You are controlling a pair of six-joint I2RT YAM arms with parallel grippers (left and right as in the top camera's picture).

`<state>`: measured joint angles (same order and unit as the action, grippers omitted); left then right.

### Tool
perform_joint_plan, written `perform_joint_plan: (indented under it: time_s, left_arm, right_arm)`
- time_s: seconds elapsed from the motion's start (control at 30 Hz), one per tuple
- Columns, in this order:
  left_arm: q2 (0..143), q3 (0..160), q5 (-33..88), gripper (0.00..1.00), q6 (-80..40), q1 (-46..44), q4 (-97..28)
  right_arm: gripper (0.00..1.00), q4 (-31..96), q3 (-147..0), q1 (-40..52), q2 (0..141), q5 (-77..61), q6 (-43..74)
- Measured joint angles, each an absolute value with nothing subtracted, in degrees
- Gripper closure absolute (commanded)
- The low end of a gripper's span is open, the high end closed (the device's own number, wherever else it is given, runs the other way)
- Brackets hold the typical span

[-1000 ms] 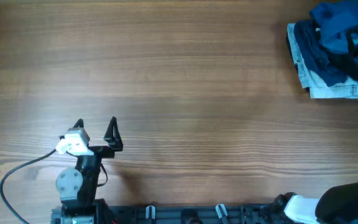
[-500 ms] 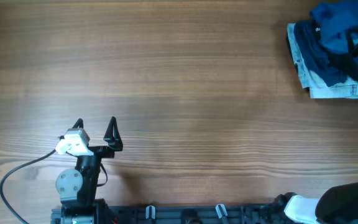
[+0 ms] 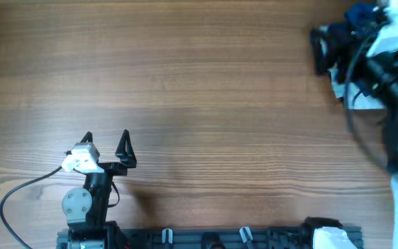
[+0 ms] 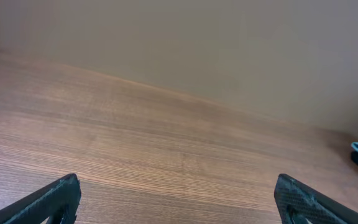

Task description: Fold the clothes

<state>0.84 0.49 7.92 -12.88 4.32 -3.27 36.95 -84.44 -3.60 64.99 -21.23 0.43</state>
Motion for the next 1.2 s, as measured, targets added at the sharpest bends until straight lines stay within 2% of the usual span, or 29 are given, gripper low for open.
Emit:
perform_joint_plan:
  time_s: [0.1,0.17,0.3,0.47,0.6,0.7,0.8,0.9,1.2]
  left_arm:
    - [0.84,0.49,7.94,0.0,-12.88,4.32,-3.29]
    - [0.84,0.49,7.92,0.0,-12.88,4.32,-3.27]
    - [0.84,0.49,7.9,0.0,-12.88,4.32,-3.29]
    - [0.75,0.49,7.51,0.0,-12.88,4.32,-3.31]
    - [0.8,0.49,7.49,0.0,-12.88,4.32,-3.31]
    - [0.8,0.49,7.49,0.0,-12.88,4.32,-3.31]
    - [0.8,0.49,7.49,0.0,-12.88,4.32,-3.31]
    - [0.8,0.49,7.49,0.0,-12.88,4.32,-3.29]
    - [0.8,0.49,7.46,0.0,-12.88,4.32,-3.31]
  right_arm:
    - [0.0,29.39,-78.46,7.7,57.36,-7.01,-0.23]
    - [0.0,20.29,-71.02,8.86,51.99,-4.47,-1.8]
    - [0.0,3.64,-44.73,6.57,37.6,-2.96,-3.31]
    - [0.0,-7.14,-16.75,1.78,22.44,-7.92,-3.38]
    - [0.0,-9.41,-5.89,-1.43,14.76,-9.89,1.37]
    - [0.0,-9.5,-1.58,-1.52,10.7,-10.24,3.07]
    - [0.0,-0.34,-0.36,-1.63,5.13,-10.0,3.4]
    - [0.0,-0.47,-0.36,-1.63,1.15,-9.93,1.23]
    - [0.0,-0.38,-0.36,-1.63,1.1,-7.88,-0.67]
